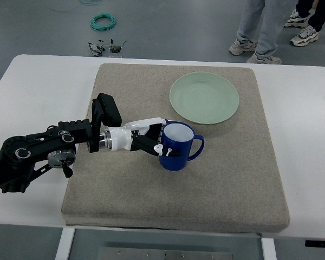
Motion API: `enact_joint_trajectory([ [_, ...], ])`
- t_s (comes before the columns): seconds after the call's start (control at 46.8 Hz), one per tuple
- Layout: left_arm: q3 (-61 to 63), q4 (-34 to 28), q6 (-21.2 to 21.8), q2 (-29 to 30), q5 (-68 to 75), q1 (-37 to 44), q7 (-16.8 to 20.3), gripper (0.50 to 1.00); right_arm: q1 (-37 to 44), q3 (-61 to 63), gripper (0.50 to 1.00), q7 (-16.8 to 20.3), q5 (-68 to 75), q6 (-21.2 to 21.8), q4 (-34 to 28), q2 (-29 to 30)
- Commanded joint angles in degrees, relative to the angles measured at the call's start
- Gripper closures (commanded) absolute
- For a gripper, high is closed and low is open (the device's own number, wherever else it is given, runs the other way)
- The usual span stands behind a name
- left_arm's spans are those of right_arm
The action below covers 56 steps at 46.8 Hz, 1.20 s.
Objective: Place cup left of plate with left hand
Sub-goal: 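Close the left hand fingers firmly around the mug body, then lift the mug with the left hand and carry it past the plate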
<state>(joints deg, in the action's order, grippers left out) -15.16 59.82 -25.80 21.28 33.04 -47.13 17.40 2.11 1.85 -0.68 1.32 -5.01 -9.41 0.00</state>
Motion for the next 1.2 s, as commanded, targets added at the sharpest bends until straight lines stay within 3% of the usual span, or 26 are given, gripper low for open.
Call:
enact_joint_trajectory([
  [0.0,-0.05,0.04,1.54,-0.10,-0.17,-0.16,0.00,0.904,0.00,0.00,0.566,-0.03,0.00,0.00,0.01,0.00],
  [0.662,-14.90,-2.15,18.68,0.34,-0.34,-0.16,0.18,0.896,0.00,0.00,0.566,-0.03,0.00,0.00,0.01,0.00],
  [1.174,-18.77,-13.93,21.67,0.16,-0.26,0.63,4.31,0.885,0.00,0.00,0.566,-0.03,0.00,0.00,0.01,0.00],
])
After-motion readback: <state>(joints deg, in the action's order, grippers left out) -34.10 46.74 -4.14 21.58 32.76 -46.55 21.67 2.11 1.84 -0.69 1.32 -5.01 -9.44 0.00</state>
